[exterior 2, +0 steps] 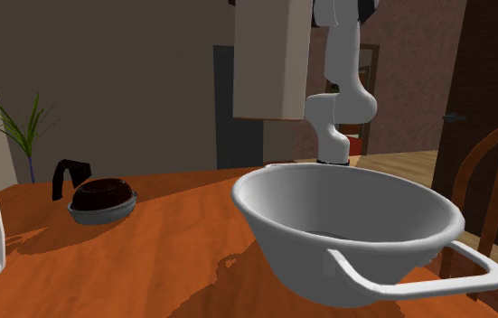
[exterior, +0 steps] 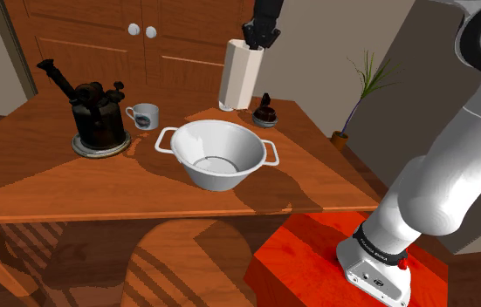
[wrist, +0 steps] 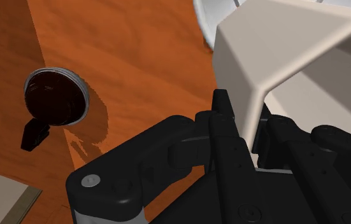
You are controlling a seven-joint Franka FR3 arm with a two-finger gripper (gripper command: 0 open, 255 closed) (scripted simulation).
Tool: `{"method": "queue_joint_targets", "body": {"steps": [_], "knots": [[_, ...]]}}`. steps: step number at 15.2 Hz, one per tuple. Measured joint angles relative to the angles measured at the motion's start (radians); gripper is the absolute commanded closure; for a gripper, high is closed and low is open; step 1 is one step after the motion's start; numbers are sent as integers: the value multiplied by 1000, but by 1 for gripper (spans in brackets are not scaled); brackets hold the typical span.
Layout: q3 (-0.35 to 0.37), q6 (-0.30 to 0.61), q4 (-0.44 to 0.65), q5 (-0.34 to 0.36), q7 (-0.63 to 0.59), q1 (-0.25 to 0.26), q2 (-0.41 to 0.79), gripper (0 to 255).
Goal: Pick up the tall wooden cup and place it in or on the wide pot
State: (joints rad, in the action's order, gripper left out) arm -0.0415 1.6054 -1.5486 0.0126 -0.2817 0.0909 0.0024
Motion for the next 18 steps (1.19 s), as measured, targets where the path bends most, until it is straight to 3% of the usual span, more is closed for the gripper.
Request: {"method": "queue_joint_targets", "body": {"steps": [8, 18], "knots": [[84, -54, -10, 7, -161, 78, -62, 255], [89, 79, -187, 5, -174, 82, -104, 255]]}}
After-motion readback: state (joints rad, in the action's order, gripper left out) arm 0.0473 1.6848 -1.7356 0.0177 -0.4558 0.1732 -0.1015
